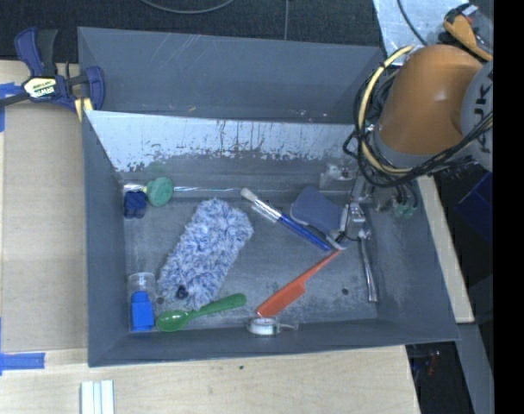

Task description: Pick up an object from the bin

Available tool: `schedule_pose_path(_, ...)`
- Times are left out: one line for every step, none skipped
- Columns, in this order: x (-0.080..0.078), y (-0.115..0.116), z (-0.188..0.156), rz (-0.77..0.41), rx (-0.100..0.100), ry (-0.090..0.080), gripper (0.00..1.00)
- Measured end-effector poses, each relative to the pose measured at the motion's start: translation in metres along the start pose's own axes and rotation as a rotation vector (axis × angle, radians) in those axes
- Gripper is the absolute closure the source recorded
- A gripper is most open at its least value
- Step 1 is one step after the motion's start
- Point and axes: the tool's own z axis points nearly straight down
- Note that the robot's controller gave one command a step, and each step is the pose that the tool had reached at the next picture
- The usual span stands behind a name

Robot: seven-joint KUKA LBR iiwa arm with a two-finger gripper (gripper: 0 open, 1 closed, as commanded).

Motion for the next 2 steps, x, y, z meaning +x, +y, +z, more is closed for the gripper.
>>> schedule_pose_path(0.0,0.0,0.0,0.0,0.0,0.0,0.0)
schedule_pose_path(0.02,-0.029,0.011,-0.175,0.001,-0.001,0.0)
